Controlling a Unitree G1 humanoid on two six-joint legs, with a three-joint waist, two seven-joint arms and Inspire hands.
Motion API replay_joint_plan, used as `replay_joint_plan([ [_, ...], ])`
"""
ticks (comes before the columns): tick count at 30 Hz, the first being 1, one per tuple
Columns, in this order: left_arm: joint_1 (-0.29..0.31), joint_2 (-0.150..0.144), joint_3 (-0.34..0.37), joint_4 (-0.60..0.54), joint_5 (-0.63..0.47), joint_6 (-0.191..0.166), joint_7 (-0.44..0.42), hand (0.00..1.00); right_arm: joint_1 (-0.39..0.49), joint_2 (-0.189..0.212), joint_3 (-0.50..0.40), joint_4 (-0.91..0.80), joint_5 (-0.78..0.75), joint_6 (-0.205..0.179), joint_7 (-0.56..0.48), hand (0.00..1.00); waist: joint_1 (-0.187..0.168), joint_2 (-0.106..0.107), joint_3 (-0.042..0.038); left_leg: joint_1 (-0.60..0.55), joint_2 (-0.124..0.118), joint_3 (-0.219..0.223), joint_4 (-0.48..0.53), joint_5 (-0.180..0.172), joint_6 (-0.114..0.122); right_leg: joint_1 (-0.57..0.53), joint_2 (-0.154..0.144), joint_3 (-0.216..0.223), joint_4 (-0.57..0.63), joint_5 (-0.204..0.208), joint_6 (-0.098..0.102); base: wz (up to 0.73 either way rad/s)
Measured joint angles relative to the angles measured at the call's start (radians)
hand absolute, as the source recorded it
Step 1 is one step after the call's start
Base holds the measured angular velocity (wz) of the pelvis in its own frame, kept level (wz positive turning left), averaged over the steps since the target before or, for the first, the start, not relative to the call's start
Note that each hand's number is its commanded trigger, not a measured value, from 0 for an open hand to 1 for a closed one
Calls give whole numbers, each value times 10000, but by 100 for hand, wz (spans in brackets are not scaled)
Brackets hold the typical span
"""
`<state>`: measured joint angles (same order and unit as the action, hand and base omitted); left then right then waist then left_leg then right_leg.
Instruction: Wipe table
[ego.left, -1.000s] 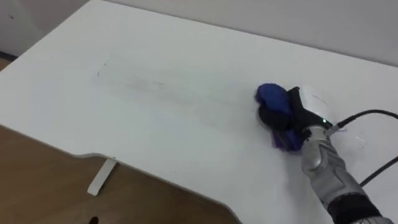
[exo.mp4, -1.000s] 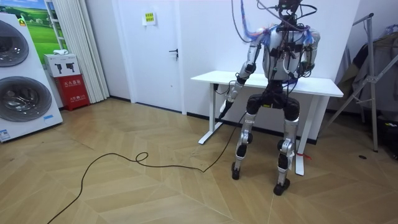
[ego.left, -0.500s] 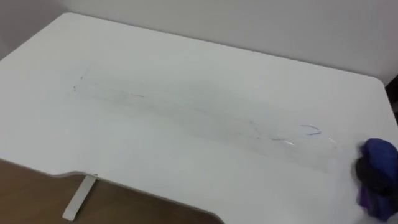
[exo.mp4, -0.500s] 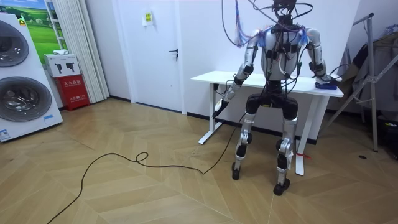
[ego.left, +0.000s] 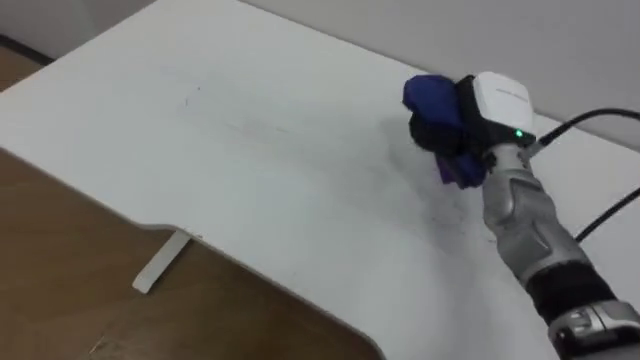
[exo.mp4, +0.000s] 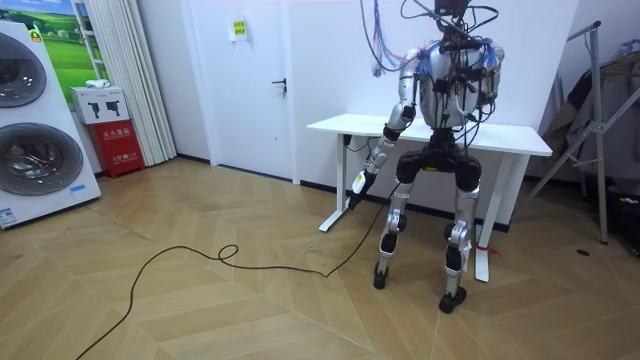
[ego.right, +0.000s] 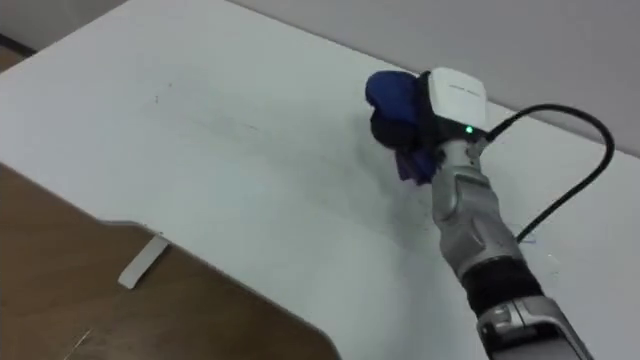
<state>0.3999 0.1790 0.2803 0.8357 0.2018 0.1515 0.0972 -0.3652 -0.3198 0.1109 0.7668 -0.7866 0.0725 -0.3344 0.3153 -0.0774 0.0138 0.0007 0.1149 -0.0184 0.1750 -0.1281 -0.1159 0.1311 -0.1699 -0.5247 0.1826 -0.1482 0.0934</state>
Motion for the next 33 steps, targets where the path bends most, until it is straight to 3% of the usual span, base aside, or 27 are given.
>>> replay_joint_plan([
  [2,241,-6,160,6,9,-46,-4,0,817,-224,-656,497,64,-50,69,100,-132,27,-18,-8,-39,-24,-15,3,6,33,-39,4,9,-42,66,18],
  [3,360,-7,247,112,-16,-73,-7,0,1308,-244,-1196,367,635,-534,-66,100,-293,133,-70,0,-38,18,-44,3,6,7,-45,11,11,-55,86,-5],
  [5,399,7,395,293,-34,-91,-29,0,1488,-314,-1339,404,779,-817,-125,100,-450,262,-146,65,-37,95,-69,6,10,-8,-58,61,14,-72,110,-16],
  [8,94,9,355,125,-16,-368,-276,0,1474,-351,-1346,449,721,-857,-25,100,-618,367,-201,118,-38,138,-80,6,11,40,-72,91,11,-107,155,-3],
  [11,-228,-6,263,-190,-15,-486,-408,0,1500,-319,-1332,683,741,-829,-12,100,-660,321,-176,222,-38,115,-73,9,16,165,-72,50,4,-121,156,1],
  [14,-604,-6,-121,-323,-142,-524,-304,0,1410,-306,-981,705,779,-564,-44,100,-547,163,-52,223,-38,121,-62,19,28,146,-71,80,9,-153,132,-6],
  [18,-812,-11,-558,-318,-143,-532,-155,0,1277,-302,-744,837,1031,-366,-18,100,-307,42,-35,159,-39,134,-49,14,21,-63,-19,487,35,-194,102,-14],
  [22,-639,2,-519,-325,-135,-417,-156,0,1000,-377,-751,1020,1526,-404,-67,100,-362,167,-72,-130,-39,138,13,36,37,-361,-4,562,76,-148,42,-4],
  [24,-457,21,-450,-327,-132,-389,-196,0,995,-558,-843,1179,2235,-758,-142,100,-456,277,-126,-394,-38,100,129,36,39,-629,-18,579,211,-130,20,2],
  [26,-378,38,-395,-328,-118,-333,-262,0,716,-754,-1062,1436,2397,-746,-229,100,-621,384,-170,-668,-47,12,215,51,56,-825,-21,521,234,-113,0,9],
  [28,-314,42,-300,-327,-122,-285,-410,0,271,-1160,-1435,2071,2485,-751,-346,100,-662,544,-193,-947,-59,-40,324,65,70,-1052,-25,521,285,-101,-13,9],
  [29,-246,91,-255,-327,-120,-272,-446,0,162,-1547,-1664,2447,2659,-768,-415,100,-665,622,-198,-1038,-77,-87,323,93,78,-1142,-42,525,335,-100,-14,9],
  [31,-134,187,-40,-327,-119,-271,-447,0,197,-1973,-2119,3044,2972,-776,-559,100,-685,582,-172,-1035,-80,-106,296,101,75,-1143,-37,525,326,-107,-8,6],
  [33,60,313,35,-304,-128,-272,-445,0,454,-2342,-2776,3600,3340,-822,-787,100,-976,522,-178,-1076,-102,-83,275,100,75,-1125,-37,480,230,-112,1,4],
])
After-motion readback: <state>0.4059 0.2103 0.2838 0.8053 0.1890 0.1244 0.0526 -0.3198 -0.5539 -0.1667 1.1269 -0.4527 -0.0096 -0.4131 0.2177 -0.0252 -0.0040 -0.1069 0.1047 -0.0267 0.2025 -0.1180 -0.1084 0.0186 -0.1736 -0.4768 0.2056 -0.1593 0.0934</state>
